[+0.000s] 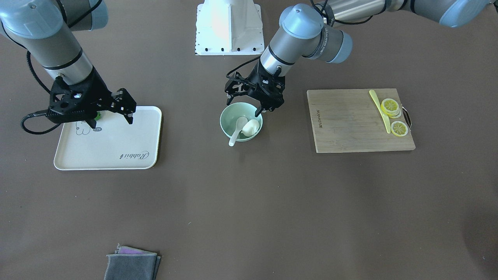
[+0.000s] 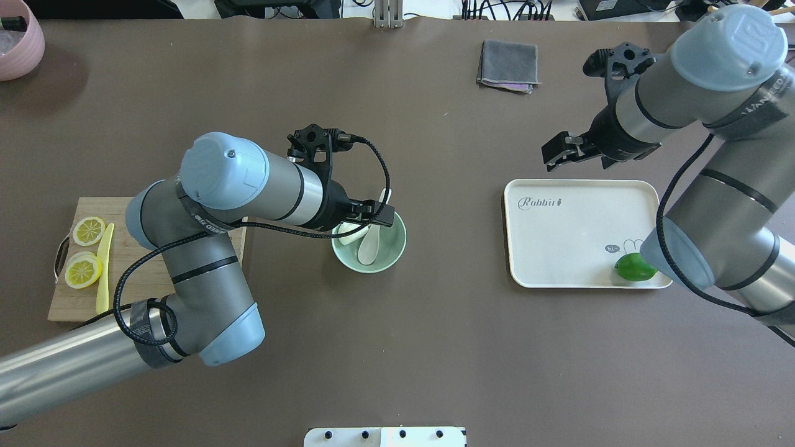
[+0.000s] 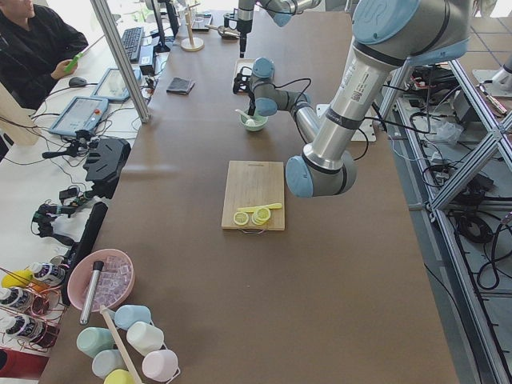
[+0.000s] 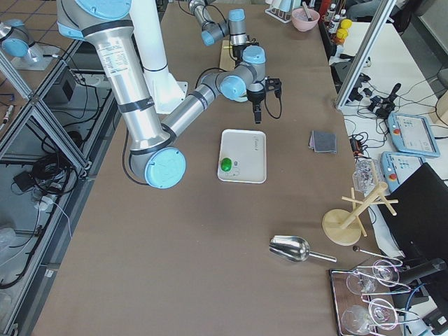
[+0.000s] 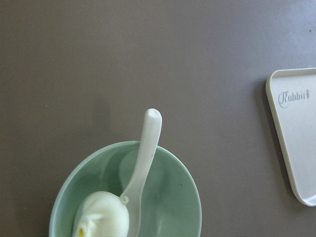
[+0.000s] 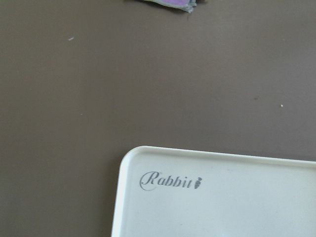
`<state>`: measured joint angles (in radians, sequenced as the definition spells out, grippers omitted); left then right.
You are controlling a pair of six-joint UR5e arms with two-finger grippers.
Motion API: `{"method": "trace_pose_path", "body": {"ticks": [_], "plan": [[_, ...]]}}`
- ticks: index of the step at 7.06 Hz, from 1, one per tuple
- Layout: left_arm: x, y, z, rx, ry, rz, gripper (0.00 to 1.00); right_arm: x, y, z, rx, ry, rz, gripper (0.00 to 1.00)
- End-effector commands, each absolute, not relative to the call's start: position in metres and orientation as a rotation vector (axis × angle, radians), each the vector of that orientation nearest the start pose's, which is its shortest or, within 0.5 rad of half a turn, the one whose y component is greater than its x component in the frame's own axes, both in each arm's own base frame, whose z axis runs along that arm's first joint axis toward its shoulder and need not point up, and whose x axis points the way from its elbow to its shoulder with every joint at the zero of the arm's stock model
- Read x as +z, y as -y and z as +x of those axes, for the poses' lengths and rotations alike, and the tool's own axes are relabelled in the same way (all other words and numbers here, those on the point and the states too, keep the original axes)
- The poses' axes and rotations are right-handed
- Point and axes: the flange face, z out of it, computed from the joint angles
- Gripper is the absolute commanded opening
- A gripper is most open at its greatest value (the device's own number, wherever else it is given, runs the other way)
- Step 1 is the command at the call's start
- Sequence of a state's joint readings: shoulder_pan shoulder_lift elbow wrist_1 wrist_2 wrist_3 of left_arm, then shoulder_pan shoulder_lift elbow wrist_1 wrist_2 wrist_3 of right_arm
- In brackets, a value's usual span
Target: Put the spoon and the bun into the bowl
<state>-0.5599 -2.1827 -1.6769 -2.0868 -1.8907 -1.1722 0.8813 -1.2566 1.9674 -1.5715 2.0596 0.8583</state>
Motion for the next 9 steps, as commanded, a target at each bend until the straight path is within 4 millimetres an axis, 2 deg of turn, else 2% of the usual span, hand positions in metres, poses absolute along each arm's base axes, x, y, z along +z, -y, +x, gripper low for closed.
{"method": "trace_pose_path", "body": {"ticks": [1,2,3,4,5,6,7,8,9], "plan": [[0.191,0.481,0.431,0.044,-1.084,0.382,0.98,0.373,0.489,-0.213,-0.035,0.787,0.145,1.0],[0.187,0.497,0.374,0.119,-0.942,0.415,0.98,0.404,0.49,-0.172,-0.018,0.772,0.126,1.0],[0.185,0.511,0.328,0.119,-0.855,0.436,0.98,0.438,0.491,-0.121,-0.013,0.762,0.123,1.0],[0.219,0.527,0.28,0.072,-0.809,0.429,0.98,0.475,0.487,-0.07,-0.064,0.764,0.132,1.0],[0.263,0.544,0.221,0.098,-0.797,0.386,0.98,0.513,0.486,-0.025,-0.088,0.76,0.136,1.0],[0.307,0.569,0.141,0.142,-0.802,0.365,0.98,0.558,0.481,0.007,-0.155,0.764,0.135,1.0],[0.368,0.58,0.072,0.166,-0.756,0.359,0.98,0.61,0.479,0.034,-0.248,0.748,0.128,1.0],[0.42,0.569,0.005,0.148,-0.71,0.367,0.98,0.648,0.481,0.057,-0.232,0.751,0.097,1.0],[0.442,0.569,-0.024,0.102,-0.688,0.371,0.98,0.655,0.474,0.074,-0.169,0.784,0.086,1.0]]}}
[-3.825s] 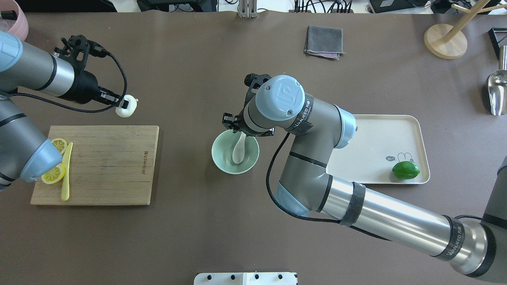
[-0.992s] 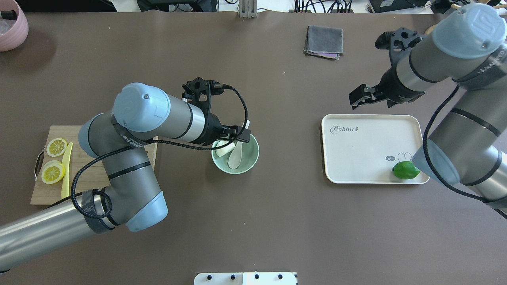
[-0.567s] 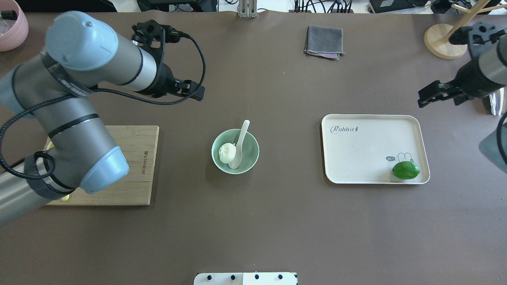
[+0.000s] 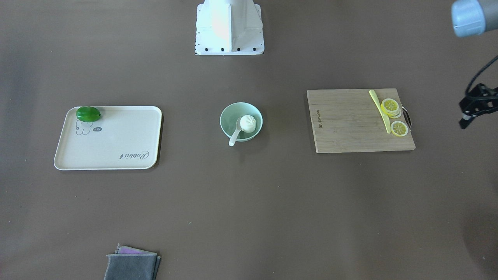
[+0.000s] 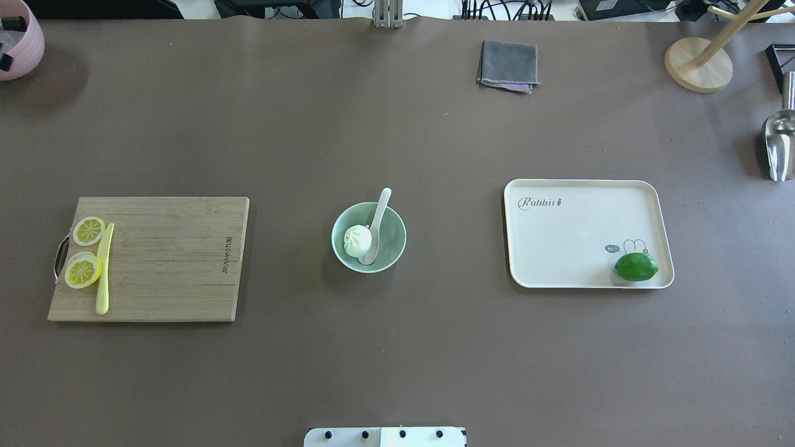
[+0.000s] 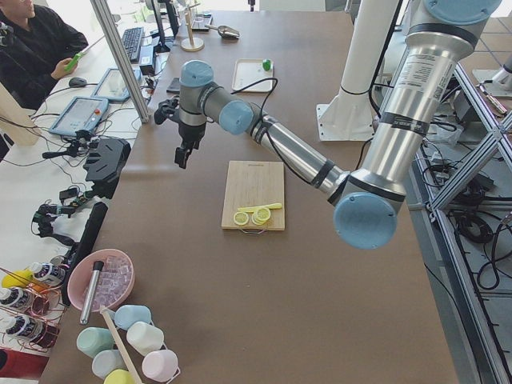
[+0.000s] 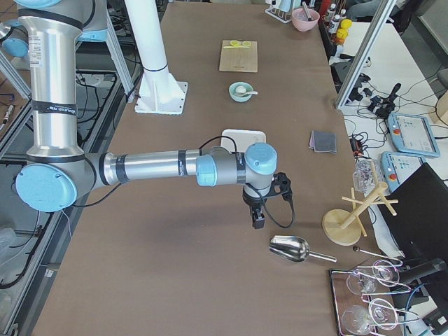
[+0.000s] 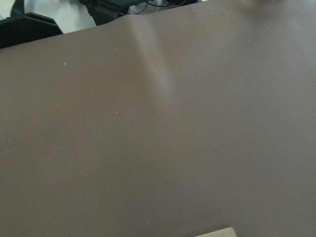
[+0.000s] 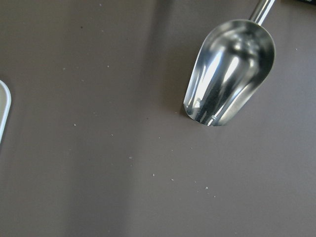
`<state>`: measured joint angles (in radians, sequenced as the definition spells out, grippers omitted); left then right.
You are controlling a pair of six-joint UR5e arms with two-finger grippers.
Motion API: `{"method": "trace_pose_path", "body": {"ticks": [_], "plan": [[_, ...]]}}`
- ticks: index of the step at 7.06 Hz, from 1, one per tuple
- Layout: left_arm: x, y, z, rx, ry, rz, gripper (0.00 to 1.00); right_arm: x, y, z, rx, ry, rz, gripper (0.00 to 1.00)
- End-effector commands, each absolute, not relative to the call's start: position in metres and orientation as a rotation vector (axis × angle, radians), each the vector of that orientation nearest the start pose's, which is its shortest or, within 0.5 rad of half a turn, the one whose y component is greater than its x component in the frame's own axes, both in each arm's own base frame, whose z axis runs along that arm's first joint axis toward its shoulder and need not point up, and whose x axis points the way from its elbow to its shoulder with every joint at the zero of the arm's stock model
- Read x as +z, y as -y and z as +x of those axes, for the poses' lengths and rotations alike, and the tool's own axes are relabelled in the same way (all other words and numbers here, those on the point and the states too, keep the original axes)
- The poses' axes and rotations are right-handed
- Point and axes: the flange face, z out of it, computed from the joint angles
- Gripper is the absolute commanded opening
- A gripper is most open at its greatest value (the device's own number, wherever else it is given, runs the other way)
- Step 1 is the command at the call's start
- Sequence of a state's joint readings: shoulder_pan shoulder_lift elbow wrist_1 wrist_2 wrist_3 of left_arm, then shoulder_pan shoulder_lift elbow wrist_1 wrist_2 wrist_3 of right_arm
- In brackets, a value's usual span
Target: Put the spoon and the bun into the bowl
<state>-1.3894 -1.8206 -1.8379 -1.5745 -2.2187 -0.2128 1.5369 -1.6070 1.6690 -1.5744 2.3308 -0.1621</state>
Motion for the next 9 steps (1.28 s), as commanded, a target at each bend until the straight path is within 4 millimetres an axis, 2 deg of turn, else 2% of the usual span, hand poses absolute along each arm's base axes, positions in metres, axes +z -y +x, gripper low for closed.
{"method": "trace_pose_path", "body": {"ticks": [1,2,3,4,5,6,8,9], "plan": [[0.483,0.578,-0.034,0.064,-0.669,0.305,0.98,0.653,0.471,0.091,-0.074,0.791,0.077,1.0],[0.511,0.571,-0.034,0.046,-0.671,0.252,0.98,0.647,0.473,0.092,-0.017,0.788,0.061,1.0],[0.558,0.541,-0.035,0.026,-0.663,0.181,0.98,0.648,0.473,0.091,-0.013,0.788,0.056,1.0],[0.552,0.536,-0.037,0.016,-0.673,0.192,0.98,0.644,0.474,0.09,-0.005,0.796,0.058,1.0],[0.555,0.529,-0.036,0.009,-0.693,0.175,0.98,0.634,0.478,0.081,0.041,0.797,0.042,1.0],[0.544,0.526,-0.036,-0.078,-0.704,0.163,0.98,0.623,0.48,0.072,0.075,0.791,0.031,1.0],[0.558,0.513,-0.037,-0.112,-0.706,0.134,0.98,0.62,0.484,0.057,0.046,0.801,0.025,1.0],[0.574,0.506,-0.038,-0.122,-0.702,0.104,0.98,0.62,0.484,0.055,0.053,0.803,0.019,1.0]]}}
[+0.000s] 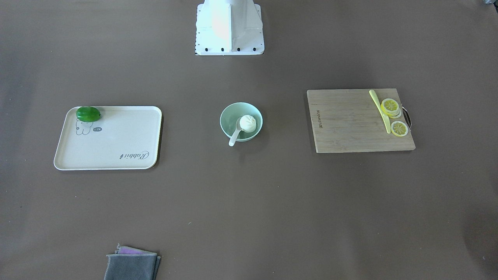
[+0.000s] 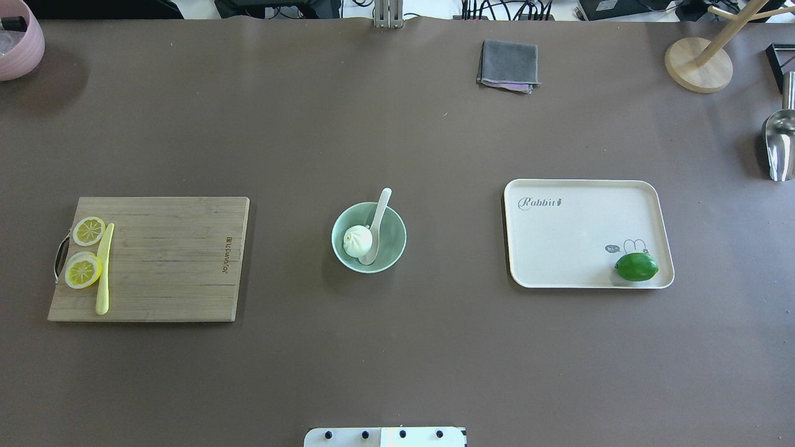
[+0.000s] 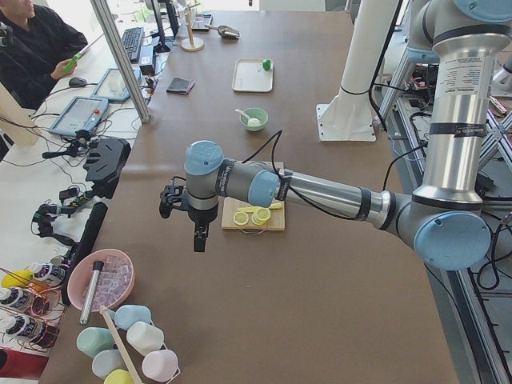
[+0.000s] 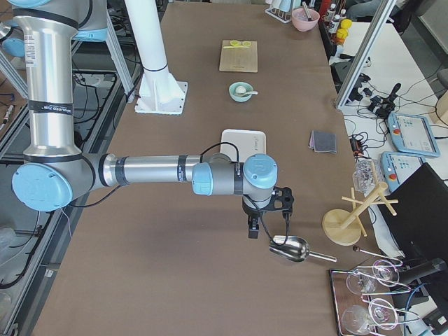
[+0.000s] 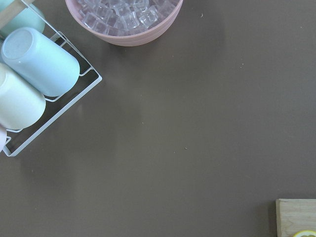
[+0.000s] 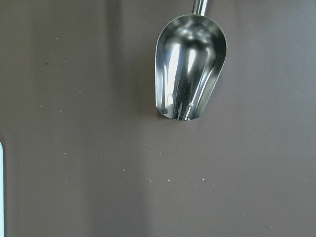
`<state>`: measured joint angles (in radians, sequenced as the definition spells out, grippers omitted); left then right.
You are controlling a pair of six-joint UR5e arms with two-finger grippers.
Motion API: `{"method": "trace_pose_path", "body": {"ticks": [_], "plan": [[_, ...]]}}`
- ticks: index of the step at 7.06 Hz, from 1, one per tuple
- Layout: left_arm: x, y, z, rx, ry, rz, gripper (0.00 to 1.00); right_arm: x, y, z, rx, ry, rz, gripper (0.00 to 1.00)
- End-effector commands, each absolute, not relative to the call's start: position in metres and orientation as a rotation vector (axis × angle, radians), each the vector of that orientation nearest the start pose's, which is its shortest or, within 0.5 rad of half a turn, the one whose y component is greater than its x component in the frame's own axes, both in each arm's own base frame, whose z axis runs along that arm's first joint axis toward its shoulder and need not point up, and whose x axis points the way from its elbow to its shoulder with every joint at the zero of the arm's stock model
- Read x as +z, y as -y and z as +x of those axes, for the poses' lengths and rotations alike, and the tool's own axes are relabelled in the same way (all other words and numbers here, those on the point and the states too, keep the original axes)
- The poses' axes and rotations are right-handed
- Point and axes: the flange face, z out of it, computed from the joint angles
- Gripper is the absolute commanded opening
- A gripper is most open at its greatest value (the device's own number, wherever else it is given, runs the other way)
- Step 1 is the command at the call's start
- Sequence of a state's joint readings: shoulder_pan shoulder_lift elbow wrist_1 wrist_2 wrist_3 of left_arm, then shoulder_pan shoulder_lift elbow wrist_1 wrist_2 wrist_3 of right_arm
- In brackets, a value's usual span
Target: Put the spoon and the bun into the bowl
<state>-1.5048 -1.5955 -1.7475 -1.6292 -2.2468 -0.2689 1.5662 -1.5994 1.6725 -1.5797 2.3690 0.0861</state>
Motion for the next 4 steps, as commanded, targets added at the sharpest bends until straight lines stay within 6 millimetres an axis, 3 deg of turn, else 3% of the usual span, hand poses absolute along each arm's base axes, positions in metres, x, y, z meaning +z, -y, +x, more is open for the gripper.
{"method": "trace_pose_path", "body": {"ticks": [1,4], "plan": [[0.585,0.499,-0.038,-0.13,-0.698,0.082,0.98,0.62,0.485,0.053,0.063,0.803,0.011,1.0],[0.595,0.485,-0.041,-0.141,-0.696,0.065,0.98,0.617,0.488,0.048,0.05,0.803,0.012,1.0]]}}
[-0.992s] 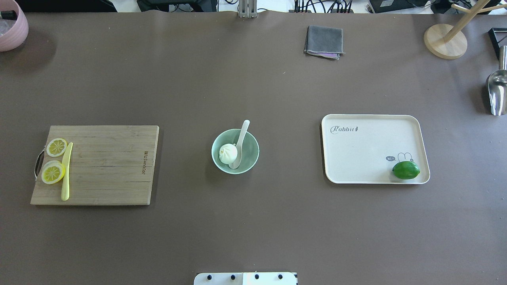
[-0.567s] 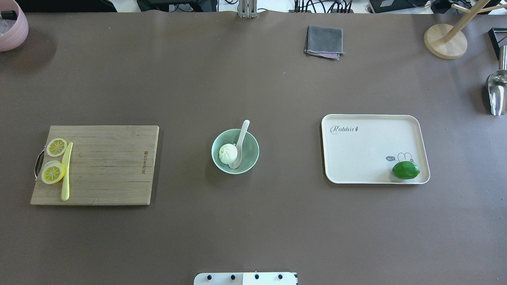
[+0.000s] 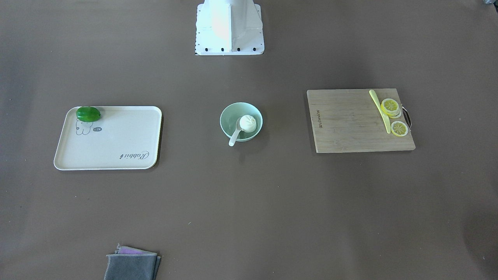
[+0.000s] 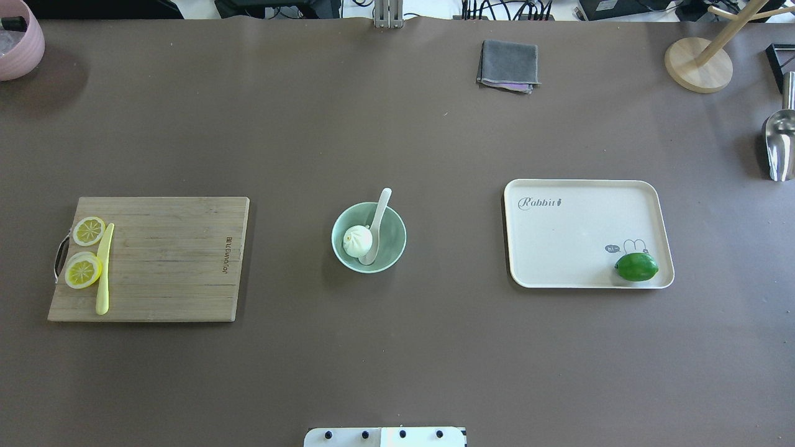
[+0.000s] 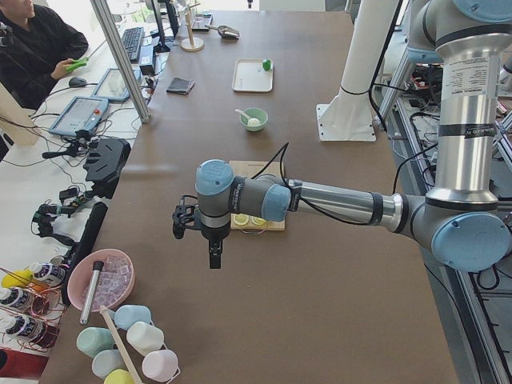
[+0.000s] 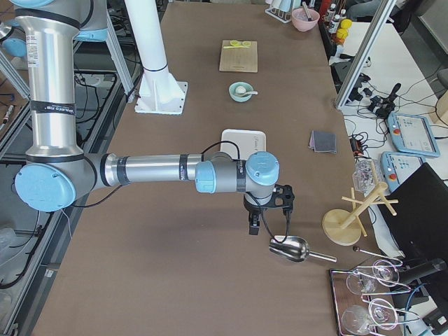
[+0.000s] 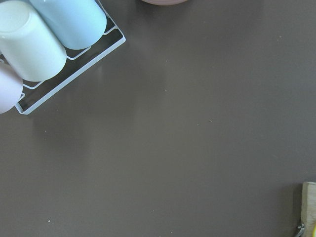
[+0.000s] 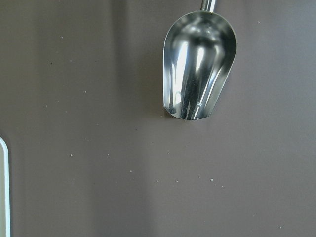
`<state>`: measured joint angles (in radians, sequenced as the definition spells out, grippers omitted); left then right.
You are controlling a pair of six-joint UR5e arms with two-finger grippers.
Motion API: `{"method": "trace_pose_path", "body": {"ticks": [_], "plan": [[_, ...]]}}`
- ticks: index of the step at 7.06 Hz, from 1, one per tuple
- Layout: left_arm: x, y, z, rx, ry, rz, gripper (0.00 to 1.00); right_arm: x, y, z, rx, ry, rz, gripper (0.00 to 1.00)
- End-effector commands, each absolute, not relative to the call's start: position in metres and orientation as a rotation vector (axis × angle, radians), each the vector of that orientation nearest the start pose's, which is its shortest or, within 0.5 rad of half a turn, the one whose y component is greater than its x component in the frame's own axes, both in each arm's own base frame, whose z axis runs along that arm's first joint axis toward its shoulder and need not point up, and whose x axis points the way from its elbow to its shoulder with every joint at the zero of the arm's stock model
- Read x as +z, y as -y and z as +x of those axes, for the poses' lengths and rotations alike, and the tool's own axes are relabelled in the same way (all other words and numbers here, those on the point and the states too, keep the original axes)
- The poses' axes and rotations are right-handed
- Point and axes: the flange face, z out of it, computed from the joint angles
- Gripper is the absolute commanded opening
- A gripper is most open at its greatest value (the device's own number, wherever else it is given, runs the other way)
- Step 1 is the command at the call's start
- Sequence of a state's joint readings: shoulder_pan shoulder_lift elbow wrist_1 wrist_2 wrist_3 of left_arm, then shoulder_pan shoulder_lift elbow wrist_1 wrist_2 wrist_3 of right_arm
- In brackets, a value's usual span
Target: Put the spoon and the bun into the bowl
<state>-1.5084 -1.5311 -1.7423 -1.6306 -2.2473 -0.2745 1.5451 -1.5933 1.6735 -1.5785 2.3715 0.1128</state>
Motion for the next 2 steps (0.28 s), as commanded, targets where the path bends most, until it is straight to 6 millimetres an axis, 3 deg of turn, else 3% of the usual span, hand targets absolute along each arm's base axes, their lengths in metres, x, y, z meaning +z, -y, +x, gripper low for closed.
{"method": "trace_pose_path", "body": {"ticks": [1,2], "plan": [[0.5943,0.486,-0.0412,-0.141,-0.696,0.066,0.98,0.6163,0.488,0.0475,0.049,0.805,0.015,1.0],[0.5935,0.486,-0.0412,-0.14,-0.696,0.068,0.98,0.6173,0.488,0.0477,0.05,0.802,0.014,1.0]]}}
